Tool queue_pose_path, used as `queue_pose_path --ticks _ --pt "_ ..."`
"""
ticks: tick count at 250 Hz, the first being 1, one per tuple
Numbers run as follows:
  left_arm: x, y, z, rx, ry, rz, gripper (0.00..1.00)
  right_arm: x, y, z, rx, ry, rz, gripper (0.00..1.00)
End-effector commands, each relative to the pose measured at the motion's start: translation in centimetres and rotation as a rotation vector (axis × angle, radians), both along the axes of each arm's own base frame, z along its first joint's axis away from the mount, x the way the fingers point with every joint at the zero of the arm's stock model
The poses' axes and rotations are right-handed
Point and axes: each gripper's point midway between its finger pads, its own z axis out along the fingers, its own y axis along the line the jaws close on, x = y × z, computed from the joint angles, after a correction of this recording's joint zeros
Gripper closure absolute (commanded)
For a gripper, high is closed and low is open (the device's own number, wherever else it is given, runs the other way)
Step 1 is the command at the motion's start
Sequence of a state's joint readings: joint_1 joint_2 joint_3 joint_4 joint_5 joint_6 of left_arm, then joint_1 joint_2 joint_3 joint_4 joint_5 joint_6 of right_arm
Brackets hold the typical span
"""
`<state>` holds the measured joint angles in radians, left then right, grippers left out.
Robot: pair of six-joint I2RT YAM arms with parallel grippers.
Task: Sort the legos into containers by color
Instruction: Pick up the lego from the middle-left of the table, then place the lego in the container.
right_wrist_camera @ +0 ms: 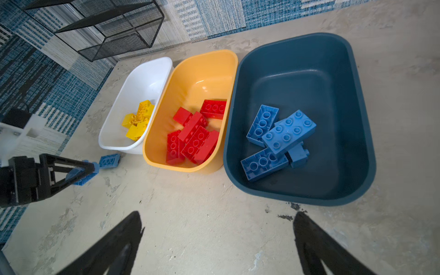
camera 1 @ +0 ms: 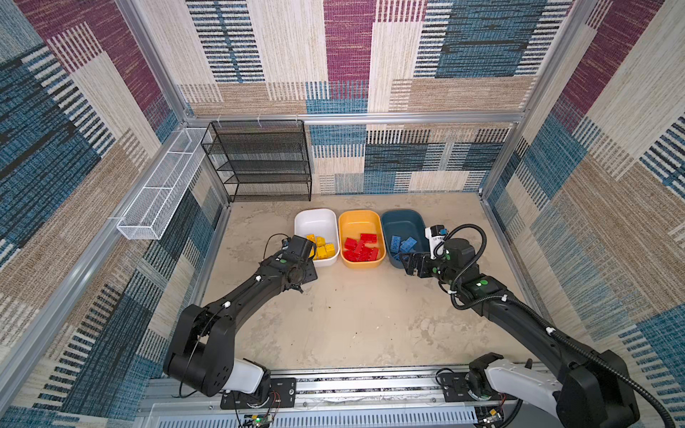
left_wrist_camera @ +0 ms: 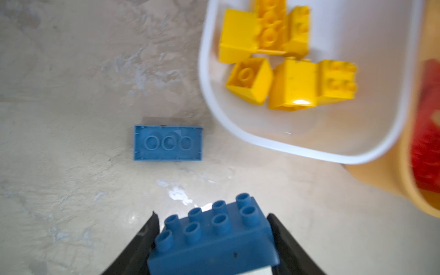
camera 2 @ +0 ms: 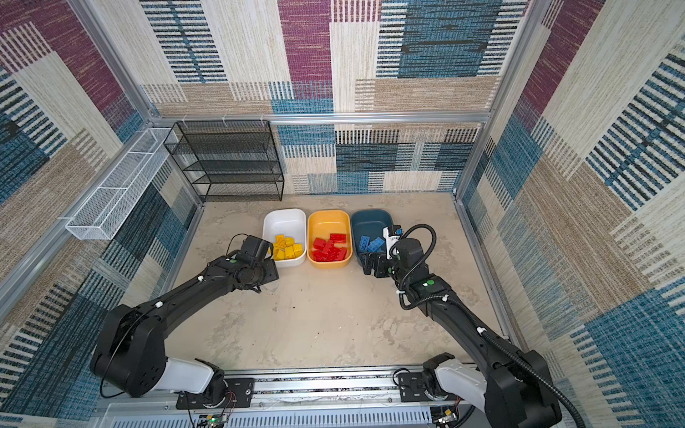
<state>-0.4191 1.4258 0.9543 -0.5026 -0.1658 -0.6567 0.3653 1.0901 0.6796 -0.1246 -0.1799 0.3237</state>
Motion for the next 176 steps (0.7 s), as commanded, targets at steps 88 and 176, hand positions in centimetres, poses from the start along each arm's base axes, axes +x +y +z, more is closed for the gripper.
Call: queue_pose_path --ticks 88,176 --pt "3.1 -16.7 8.5 -0.161 -0.091 -0.495 0.58 -3.2 0.1 -1.1 0.099 0.023 0.025 0.00" --pt "6.1 -28.5 5.9 -0.204 -0.031 -0.673 0.59 -5.3 -0.9 -2.4 0.120 0.068 -0.012 0.00"
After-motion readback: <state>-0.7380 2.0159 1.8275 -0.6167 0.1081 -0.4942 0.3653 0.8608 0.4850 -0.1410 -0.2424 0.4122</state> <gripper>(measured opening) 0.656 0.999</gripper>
